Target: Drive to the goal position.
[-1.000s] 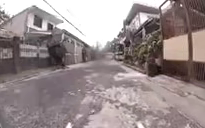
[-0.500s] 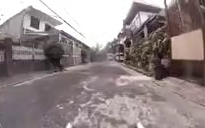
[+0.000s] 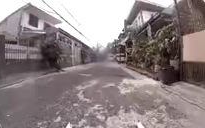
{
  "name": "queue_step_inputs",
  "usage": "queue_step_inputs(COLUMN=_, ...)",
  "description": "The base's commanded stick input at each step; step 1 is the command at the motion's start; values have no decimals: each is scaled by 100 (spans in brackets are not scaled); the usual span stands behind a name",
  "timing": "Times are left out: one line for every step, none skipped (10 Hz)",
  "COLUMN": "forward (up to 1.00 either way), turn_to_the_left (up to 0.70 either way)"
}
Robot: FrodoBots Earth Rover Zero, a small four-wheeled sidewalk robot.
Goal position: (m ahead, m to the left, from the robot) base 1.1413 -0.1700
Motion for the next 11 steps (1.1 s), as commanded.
queue_step_inputs(forward=86, turn_to_the_left=0)
queue_step_inputs(forward=87, turn_to_the_left=0)
queue_step_inputs(forward=87, turn_to_the_left=0)
queue_step_inputs(forward=86, turn_to_the_left=0)
queue_step_inputs(forward=85, turn_to_the_left=0)
queue_step_inputs(forward=85, turn_to_the_left=0)
queue_step_inputs(forward=86, turn_to_the_left=0)
queue_step_inputs(forward=84, turn_to_the_left=0)
queue_step_inputs(forward=86, turn_to_the_left=0)
queue_step_inputs(forward=86, turn_to_the_left=0)
queue_step_inputs(forward=87, turn_to_the_left=0)
